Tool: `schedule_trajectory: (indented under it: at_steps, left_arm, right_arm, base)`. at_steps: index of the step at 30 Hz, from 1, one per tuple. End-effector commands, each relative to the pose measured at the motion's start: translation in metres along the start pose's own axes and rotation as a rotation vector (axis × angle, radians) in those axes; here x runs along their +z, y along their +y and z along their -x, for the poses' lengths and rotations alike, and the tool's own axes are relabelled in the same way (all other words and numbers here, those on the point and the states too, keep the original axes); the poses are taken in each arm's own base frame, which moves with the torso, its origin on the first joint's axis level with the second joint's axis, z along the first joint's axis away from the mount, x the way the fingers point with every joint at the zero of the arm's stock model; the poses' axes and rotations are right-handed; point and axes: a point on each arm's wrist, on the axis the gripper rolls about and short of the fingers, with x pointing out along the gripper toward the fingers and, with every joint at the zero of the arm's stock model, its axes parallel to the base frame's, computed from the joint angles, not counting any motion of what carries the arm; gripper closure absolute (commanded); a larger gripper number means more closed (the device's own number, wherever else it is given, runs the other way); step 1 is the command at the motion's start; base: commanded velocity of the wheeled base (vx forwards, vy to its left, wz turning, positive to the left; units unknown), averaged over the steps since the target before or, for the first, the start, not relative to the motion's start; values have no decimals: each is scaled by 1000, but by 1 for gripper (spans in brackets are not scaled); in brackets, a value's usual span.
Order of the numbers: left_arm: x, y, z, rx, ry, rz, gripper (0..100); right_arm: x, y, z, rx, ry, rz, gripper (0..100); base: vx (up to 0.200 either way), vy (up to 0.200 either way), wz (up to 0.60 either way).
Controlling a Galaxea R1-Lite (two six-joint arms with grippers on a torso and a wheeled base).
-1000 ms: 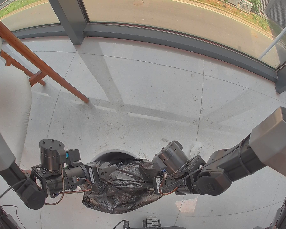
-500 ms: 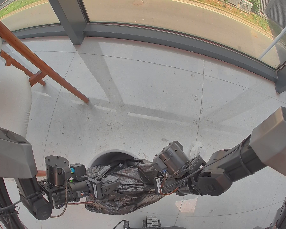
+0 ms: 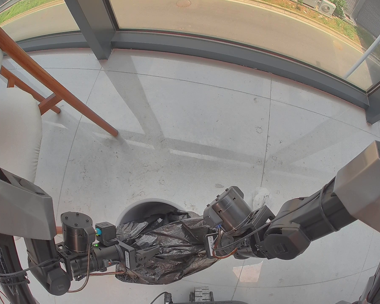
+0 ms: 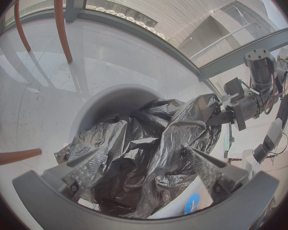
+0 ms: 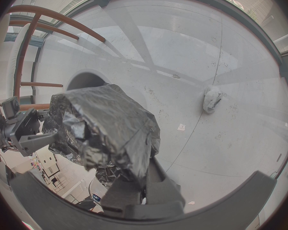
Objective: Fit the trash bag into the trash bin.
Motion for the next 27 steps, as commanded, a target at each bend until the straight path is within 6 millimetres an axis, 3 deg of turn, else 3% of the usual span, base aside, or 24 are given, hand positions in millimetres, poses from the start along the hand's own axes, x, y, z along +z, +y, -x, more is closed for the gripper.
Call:
schedule_trajectory:
  at_steps: [1, 6, 16, 24, 27]
  left_arm:
    - [-16, 6, -13, 12, 52, -5, 100]
    - [-10, 6, -13, 7, 26, 2, 100]
    - [34, -2, 8, -22, -184, 55, 100]
    - [53, 33, 10, 92, -268, 97, 100]
    - [52, 35, 10, 98, -256, 102, 100]
  right_arm:
    - [1, 0, 2, 4, -6, -2, 100]
    - [3, -1, 5, 5, -13, -7, 100]
    - [5, -4, 5, 2, -16, -14, 100]
    - [4, -6, 0, -7, -6, -12, 100]
    - [9, -7, 1, -5, -20, -22, 100]
  base:
    - [0, 0, 0]
    - [0, 0, 0]
    - [0, 0, 0]
    - [0, 0, 0]
    - [0, 0, 0]
